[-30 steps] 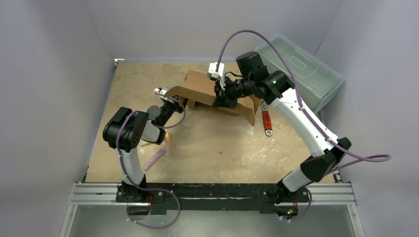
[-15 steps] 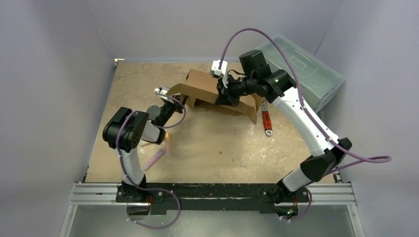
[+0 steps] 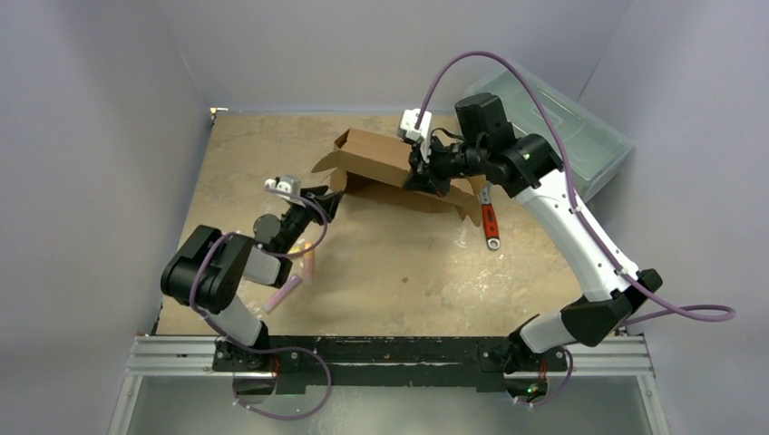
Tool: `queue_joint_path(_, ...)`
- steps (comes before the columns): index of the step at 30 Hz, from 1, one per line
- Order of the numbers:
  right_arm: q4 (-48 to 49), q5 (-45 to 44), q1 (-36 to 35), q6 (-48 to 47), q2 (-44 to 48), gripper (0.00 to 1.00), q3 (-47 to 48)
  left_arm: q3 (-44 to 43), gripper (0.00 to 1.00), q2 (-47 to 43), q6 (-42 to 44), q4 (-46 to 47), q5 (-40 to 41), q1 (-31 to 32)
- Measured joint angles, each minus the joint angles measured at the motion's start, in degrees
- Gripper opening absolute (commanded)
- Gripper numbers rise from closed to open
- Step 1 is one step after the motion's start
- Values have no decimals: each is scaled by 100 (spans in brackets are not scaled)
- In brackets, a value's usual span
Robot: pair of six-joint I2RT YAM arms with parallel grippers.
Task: Fold the paper box
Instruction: Fold the paper box at the center of the board.
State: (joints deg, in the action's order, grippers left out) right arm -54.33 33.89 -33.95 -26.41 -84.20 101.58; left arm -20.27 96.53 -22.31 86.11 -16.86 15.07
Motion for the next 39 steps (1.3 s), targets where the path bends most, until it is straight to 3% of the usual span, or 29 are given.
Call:
queue_joint_path(4, 74, -70, 114, -17, -2, 0, -37, 551, 59, -675, -280, -4, 125, -11)
queue_joint_path(9, 114, -146, 166, -44, -109, 0, -37, 946, 83, -1637, -527, -341, 435, -31)
queue_joint_path(14, 107, -136, 166, -109, -267, 0, -33, 809, 86, -2297, -699, -1580, 957, -44)
queue_joint_path(23, 105, -136, 166, -125, -503, 0, 63, 728, 85, -1318, -1602, -2164, 901, -44)
queue_joint_path(31, 101, -114, 166, -120, -533, 0, 120, 616, 82, 92, -2739, -1451, 597, -44)
queue_joint_path(39, 101, -101, 166, -114, -535, 0, 125, 275, 84, 175, -2494, -1388, 850, -44)
